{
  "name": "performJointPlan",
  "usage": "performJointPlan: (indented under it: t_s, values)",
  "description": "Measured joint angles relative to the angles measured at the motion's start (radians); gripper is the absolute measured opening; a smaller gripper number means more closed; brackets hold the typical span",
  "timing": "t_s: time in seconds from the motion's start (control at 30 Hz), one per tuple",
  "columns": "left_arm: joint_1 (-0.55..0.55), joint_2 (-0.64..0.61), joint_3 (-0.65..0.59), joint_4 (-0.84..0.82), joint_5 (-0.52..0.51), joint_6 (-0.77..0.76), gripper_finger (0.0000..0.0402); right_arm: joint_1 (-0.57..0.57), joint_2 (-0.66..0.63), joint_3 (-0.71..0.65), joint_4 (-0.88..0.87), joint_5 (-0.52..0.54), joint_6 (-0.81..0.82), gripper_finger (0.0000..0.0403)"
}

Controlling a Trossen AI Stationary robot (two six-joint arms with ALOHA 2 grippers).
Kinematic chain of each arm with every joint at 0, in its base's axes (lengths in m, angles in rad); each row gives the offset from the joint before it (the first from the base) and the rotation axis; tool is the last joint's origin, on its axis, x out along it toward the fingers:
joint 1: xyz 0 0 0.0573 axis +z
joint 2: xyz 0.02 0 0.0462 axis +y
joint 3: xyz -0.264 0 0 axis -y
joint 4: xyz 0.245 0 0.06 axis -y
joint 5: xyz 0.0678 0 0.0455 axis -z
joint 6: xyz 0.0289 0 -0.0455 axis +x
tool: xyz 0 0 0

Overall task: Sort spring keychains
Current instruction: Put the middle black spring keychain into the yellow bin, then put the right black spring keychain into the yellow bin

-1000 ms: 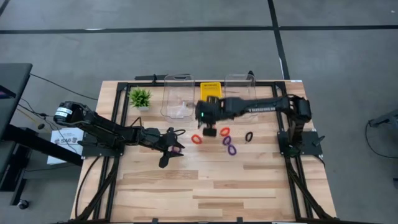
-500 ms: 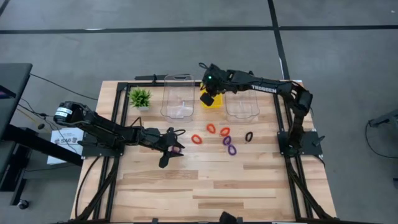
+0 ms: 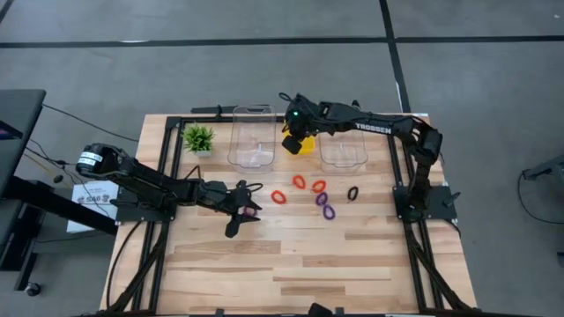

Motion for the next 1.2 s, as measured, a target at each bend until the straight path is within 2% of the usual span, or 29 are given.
performJointPlan:
  t_s: [0.4,0.93,1.2]
  values:
    - [0.000,0.000,0.000,0.000,0.000,0.000,0.0172,0.000,0.000,0.000,0.011,0.004,-0.008,0.0048]
    - [0.000,0.000,0.000,0.000,0.000,0.000,0.0172,0.000,0.000,0.000,0.016,0.059,-0.008,0.0109]
    - [0.000,0.000,0.000,0.000,0.000,0.000,0.0172,0.000,0.000,0.000,0.016,0.058,-0.008,0.0123]
